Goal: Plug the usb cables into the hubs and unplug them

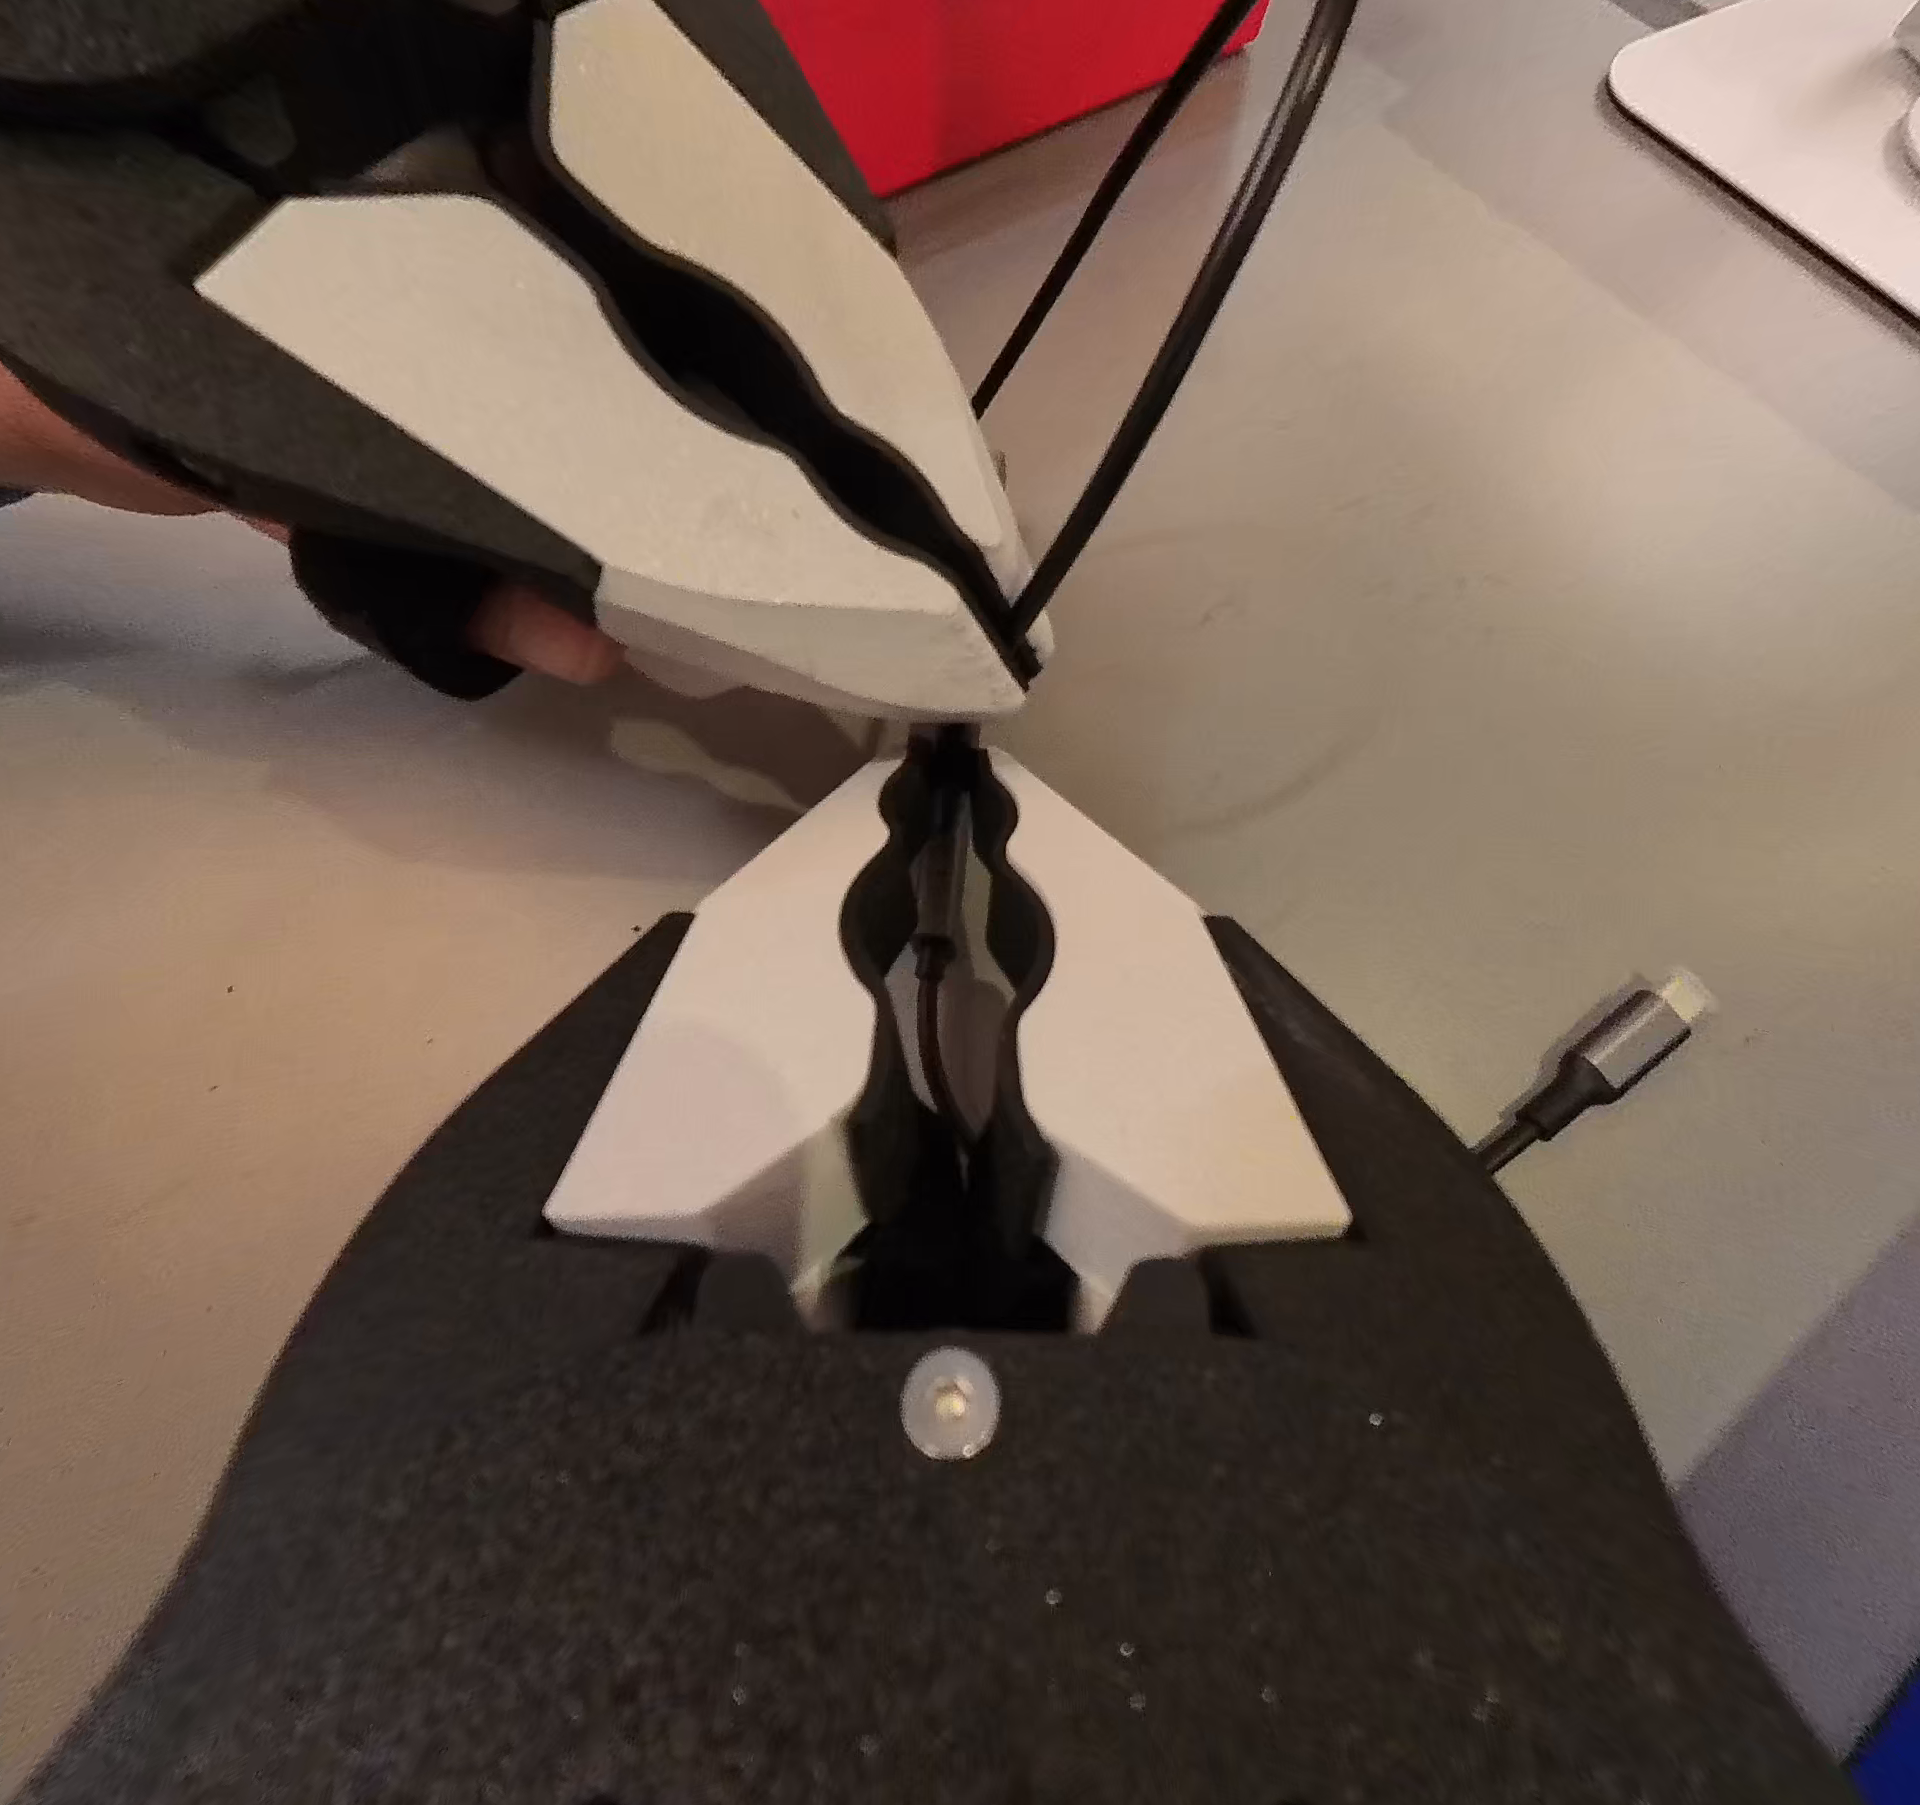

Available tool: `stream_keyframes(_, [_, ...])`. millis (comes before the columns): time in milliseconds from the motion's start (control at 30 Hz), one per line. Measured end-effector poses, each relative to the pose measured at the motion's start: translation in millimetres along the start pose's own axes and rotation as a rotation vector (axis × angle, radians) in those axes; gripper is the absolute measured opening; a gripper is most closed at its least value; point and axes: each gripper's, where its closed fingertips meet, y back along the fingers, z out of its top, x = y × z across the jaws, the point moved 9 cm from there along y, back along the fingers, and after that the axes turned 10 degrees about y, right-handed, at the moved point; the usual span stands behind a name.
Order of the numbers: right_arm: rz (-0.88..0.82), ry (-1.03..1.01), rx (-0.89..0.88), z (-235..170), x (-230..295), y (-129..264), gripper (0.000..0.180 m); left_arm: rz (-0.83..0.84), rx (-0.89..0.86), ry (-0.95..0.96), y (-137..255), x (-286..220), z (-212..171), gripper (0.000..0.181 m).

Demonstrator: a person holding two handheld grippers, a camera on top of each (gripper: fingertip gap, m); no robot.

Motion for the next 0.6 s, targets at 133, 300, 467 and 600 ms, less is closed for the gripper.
stream_keyframes(133, [0.009,-0.016,0.002,-0.2,-0.8,0.0,0.006,0.017,-0.016,-0.023,-1.0,-1.6,-1.4,0.003])
stream_keyframes(300, [0.034,-0.054,-0.037,-3.8,-1.7,-0.2,0.006,0.006,-0.035,-0.005,-3.3,-1.3,-3.3,0.004])
stream_keyframes(467, [0.058,-0.079,-0.049,-4.8,-2.2,-0.6,0.007,-0.014,-0.036,0.021,-10.8,-3.4,-7.4,0.004])
stream_keyframes(600, [0.057,-0.067,-0.020,-1.7,-5.4,-0.1,0.006,-0.017,-0.054,0.044,-9.1,-1.1,-2.9,0.003])
